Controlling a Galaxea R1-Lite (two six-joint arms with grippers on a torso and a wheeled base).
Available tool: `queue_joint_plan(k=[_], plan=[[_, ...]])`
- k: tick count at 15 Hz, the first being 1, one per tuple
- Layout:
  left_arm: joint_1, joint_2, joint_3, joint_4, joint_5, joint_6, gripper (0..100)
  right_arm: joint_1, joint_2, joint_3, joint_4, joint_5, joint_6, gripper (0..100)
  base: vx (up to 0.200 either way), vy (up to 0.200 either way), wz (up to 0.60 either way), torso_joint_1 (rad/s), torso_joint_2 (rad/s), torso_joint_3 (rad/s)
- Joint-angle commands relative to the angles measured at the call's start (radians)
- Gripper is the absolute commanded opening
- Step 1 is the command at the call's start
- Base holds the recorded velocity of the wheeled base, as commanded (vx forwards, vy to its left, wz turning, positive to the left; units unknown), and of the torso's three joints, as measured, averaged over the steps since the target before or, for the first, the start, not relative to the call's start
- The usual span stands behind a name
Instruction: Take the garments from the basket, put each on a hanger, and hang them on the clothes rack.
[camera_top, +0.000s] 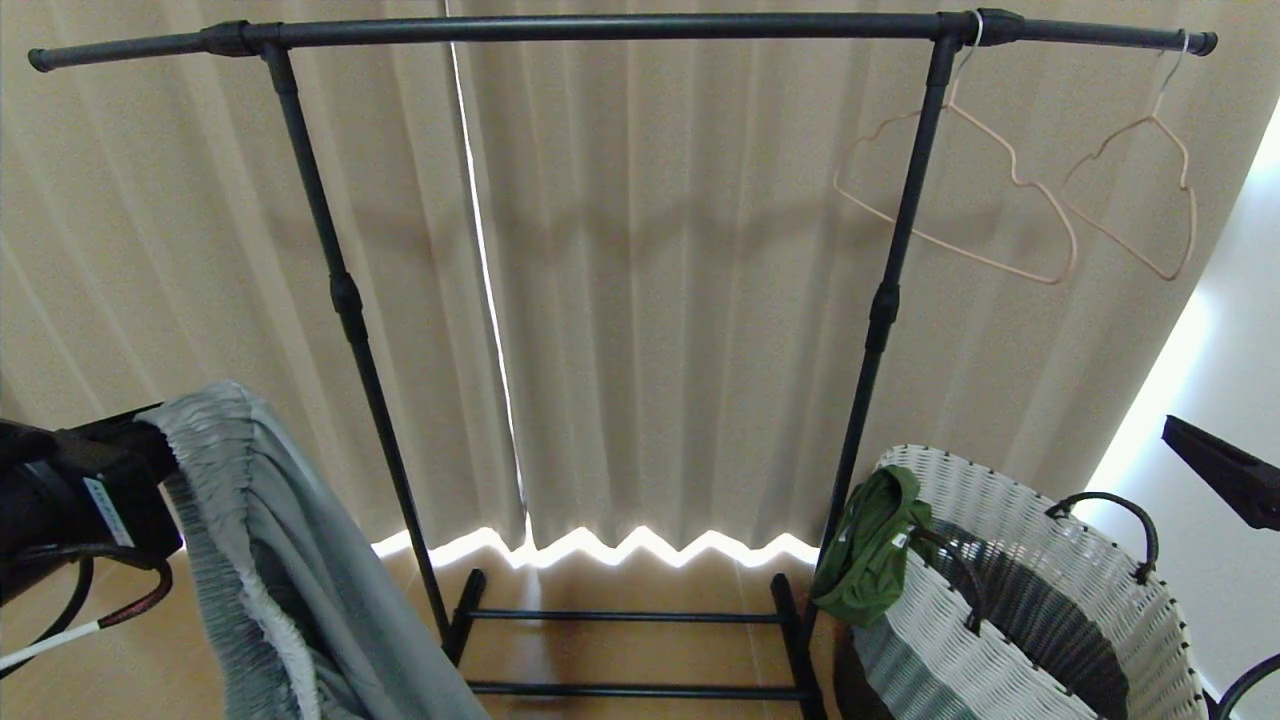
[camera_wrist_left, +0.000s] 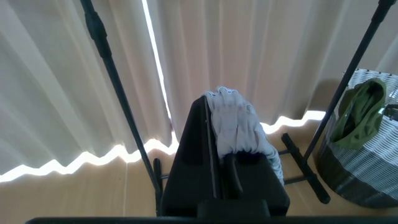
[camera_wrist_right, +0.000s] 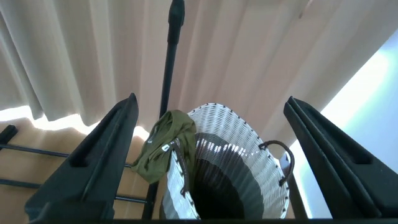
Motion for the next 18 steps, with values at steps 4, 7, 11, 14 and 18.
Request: queue_joint_plan(k=[4, 7, 11, 14, 18], plan=[[0.000, 0.002, 0.006, -0.001, 0.000, 0.003, 0, 0.000, -0.009, 0.003, 0.000, 0.002, 0.001, 100, 0.000, 0.000, 0.00, 0.000, 0.00, 0.000], [0.000, -0.003, 0.009, -0.001, 0.000, 0.008, 0, 0.000, -0.009, 0.006, 0.000, 0.003, 0.001, 100, 0.000, 0.000, 0.00, 0.000, 0.00, 0.000], [0.000, -0.017, 0.023, -0.001, 0.000, 0.023, 0, 0.000, -0.008, 0.006, 0.000, 0.005, 0.001, 100, 0.000, 0.000, 0.00, 0.042, -0.16, -0.124], [0.000, -0.020, 0.024, -0.002, 0.000, 0.026, 0, 0.000, -0.009, 0.007, 0.001, 0.006, 0.001, 100, 0.000, 0.000, 0.00, 0.126, -0.42, -0.297], [-0.001, -0.025, 0.033, -0.005, 0.000, 0.029, 0, 0.000, -0.009, 0.007, 0.003, 0.006, 0.001, 100, 0.000, 0.000, 0.00, 0.159, -0.47, -0.303]])
